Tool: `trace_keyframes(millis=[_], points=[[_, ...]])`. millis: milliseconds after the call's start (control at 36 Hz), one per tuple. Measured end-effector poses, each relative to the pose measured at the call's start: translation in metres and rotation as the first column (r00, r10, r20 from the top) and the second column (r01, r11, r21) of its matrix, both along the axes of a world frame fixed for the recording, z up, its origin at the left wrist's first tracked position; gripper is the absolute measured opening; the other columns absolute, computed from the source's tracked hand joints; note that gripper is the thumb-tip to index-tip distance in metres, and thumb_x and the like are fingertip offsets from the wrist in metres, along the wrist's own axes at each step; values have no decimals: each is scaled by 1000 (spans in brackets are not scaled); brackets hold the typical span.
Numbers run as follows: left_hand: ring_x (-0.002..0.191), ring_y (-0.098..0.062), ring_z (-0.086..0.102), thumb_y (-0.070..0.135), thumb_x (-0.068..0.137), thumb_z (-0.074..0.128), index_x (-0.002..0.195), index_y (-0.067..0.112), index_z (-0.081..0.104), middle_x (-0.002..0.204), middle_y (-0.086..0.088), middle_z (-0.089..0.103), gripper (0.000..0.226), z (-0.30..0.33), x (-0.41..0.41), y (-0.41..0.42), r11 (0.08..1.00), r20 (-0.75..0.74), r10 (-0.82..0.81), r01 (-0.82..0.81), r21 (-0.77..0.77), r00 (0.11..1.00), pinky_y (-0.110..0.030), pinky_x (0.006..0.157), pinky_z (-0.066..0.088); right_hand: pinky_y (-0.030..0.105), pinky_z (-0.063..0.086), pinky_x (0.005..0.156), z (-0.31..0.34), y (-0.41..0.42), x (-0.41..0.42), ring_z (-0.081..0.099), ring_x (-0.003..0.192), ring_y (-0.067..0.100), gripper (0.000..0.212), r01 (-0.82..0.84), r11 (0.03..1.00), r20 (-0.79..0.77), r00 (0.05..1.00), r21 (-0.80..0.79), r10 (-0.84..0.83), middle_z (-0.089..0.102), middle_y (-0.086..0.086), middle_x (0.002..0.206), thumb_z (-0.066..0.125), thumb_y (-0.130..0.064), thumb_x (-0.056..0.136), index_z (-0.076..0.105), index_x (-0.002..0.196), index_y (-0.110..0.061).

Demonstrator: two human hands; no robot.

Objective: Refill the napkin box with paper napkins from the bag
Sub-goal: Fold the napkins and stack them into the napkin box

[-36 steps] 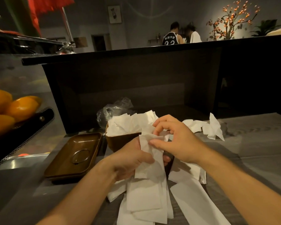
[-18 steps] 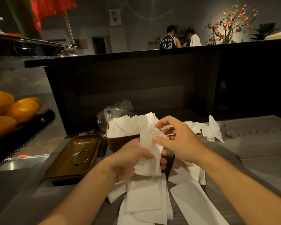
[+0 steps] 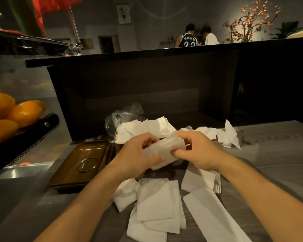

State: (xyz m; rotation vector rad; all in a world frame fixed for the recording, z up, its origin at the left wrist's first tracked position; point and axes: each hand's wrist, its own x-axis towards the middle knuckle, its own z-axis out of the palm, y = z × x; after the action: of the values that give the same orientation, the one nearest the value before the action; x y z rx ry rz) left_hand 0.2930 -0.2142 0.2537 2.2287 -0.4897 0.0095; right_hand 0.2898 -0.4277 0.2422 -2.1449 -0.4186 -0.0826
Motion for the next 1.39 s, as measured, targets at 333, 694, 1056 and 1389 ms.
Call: trace_keyframes(millis=[333, 694, 1056, 1389], points=[[95, 0, 57, 28, 93, 70, 108, 35, 62, 107, 15, 62, 19, -6, -3, -7, 984, 98, -1, -16, 176, 995, -21, 88, 51, 29, 58, 85, 0, -1, 0, 63, 102, 10, 9, 36, 999, 12, 999, -34, -35, 66, -12, 106, 69, -31, 94, 68, 101, -37], [104, -17, 62, 11, 103, 49, 108, 30, 59, 113, -2, 64, 22, 19, -17, -2, 977, -304, -149, 94, -189, 941, -31, 92, 56, 15, 56, 68, 13, 36, -11, 62, 94, 5, 26, 101, 986, 247, 960, 134, -132, 63, -17, 101, 77, -26, 88, 61, 104, -38], [93, -16, 68, 3, 102, 43, 96, 39, 49, 101, -3, 69, 37, 5, -7, 0, 956, -241, 3, -74, -285, 971, -23, 69, 52, 29, 53, 70, 11, 33, -28, 61, 83, 13, 24, -231, 820, -210, 968, -524, 138, 65, -8, 91, 76, -51, 84, 66, 90, -31], [94, -30, 67, 16, 100, 48, 119, 13, 62, 104, -14, 69, 24, 3, -3, 5, 908, -429, -28, -156, -389, 903, -43, 78, 56, 30, 61, 86, 24, 10, -24, 73, 95, 14, 11, -194, 978, -109, 974, 73, 201, 75, -4, 98, 76, -22, 90, 69, 97, -17]])
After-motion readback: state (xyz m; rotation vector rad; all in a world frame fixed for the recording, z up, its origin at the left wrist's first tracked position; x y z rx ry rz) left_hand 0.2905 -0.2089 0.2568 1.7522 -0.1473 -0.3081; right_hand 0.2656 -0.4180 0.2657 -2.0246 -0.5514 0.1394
